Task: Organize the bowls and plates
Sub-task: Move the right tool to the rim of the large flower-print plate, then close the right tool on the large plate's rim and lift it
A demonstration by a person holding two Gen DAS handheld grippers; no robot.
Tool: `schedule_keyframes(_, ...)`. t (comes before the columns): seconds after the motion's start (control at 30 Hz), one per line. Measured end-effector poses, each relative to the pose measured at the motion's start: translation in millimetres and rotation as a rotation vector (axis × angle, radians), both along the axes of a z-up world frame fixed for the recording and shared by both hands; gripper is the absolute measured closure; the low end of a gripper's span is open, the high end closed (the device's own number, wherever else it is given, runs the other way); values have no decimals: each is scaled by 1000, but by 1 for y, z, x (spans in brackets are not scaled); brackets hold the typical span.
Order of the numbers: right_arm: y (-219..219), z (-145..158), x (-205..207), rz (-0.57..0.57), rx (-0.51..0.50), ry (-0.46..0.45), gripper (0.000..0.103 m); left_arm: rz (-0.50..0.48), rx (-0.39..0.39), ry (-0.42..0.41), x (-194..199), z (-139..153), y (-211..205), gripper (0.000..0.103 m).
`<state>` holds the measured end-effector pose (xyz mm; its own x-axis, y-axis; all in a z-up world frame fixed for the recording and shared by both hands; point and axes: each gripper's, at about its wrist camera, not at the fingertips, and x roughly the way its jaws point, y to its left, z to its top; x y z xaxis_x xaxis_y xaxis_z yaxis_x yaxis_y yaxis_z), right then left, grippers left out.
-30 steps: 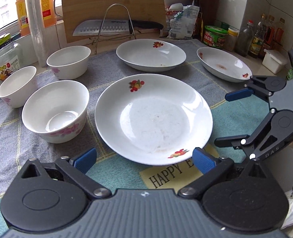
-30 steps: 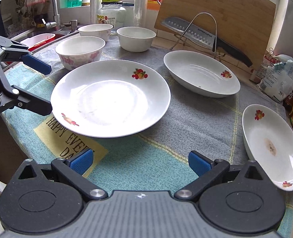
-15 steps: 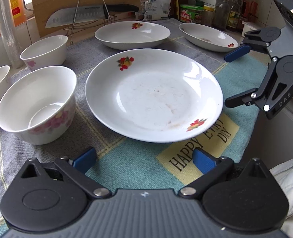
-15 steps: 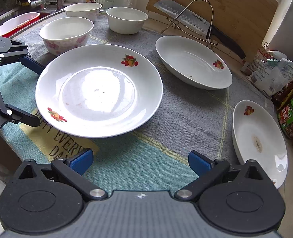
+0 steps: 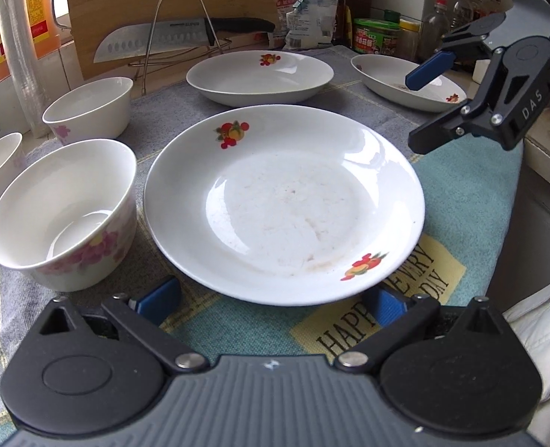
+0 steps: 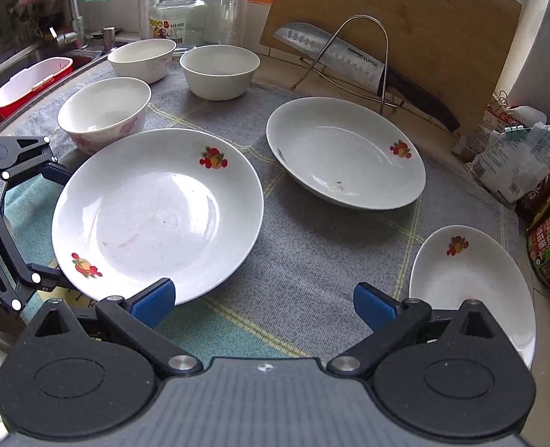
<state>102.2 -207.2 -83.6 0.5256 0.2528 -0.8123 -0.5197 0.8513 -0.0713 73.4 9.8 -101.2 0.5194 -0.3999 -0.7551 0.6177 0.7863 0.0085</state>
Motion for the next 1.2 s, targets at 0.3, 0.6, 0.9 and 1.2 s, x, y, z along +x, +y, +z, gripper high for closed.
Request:
schedule_keyframes(0.3, 24, -34, 46, 72, 99, 184, 0, 28, 1, 0, 2, 0, -3, 0)
schedule_keyframes(0.6, 39, -43, 58, 125, 55, 182, 0, 28, 0, -2, 3, 0, -2, 0)
schedule_keyframes(0.9, 48, -41, 70, 164, 99, 204, 0, 11, -9, -17, 0, 0, -1, 0)
schedule_keyframes(1.2, 44, -38, 85, 179, 236, 292, 0, -28, -21, -35, 0, -2, 2, 0)
